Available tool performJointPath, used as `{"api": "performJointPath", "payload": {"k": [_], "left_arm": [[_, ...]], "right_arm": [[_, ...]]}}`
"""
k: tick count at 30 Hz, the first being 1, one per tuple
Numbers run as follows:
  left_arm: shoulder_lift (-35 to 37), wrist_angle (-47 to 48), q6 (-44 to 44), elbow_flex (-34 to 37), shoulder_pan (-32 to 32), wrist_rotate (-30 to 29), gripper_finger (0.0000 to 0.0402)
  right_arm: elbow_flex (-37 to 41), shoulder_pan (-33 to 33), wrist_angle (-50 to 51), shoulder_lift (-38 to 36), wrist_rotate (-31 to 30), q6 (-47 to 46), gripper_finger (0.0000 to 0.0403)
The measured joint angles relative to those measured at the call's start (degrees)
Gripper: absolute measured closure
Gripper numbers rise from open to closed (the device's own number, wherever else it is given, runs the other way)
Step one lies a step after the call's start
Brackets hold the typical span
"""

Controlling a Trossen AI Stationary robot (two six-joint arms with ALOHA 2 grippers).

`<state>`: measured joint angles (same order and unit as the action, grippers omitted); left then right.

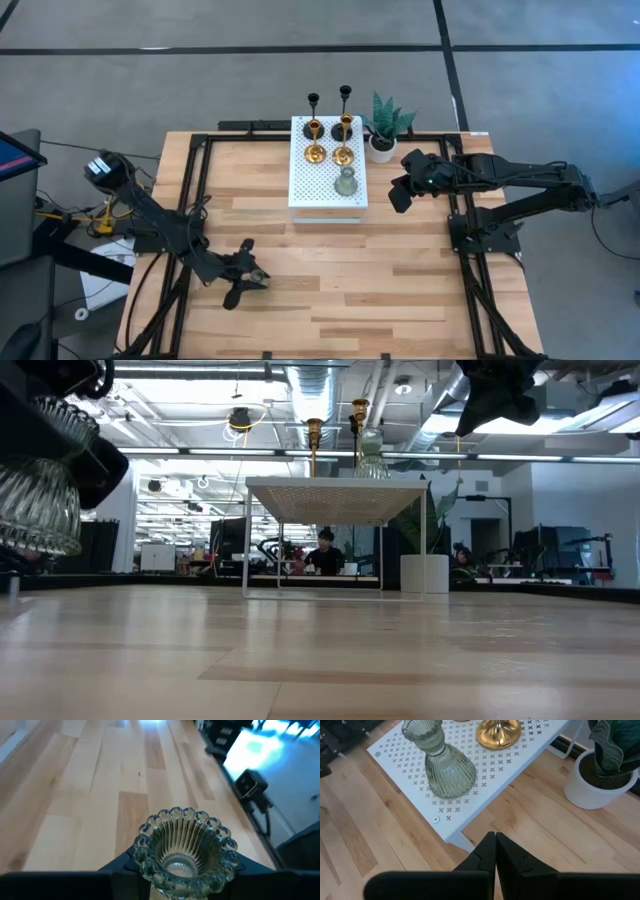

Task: Pick & Place candle stick holders
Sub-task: Align the green glass candle holder with the other green glass candle holder on the shelf

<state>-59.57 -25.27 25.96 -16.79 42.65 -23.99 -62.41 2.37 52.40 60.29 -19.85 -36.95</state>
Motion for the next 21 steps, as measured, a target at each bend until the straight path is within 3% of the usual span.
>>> {"api": "performJointPath", "payload": {"k": [4,12,21], "left_arm": [[2.65,9.04,-0.11,-4.4,-0.86,-0.23,0.0275],[7.08,17.47,-4.51,-11.15,-5.33,-0.42,0.0275],[7.45,26.81,-12.39,-23.52,-13.06,-0.9,0.0275]], "right_arm": [[0.0,0.0,0.0,0.0,0.02,0.0,0.0403],[0.0,0.0,-0.07,0.0,-0.01,-0.15,0.0403],[0.02,-0.04,0.74,0.0,0.0,-0.15,0.0403]]}}
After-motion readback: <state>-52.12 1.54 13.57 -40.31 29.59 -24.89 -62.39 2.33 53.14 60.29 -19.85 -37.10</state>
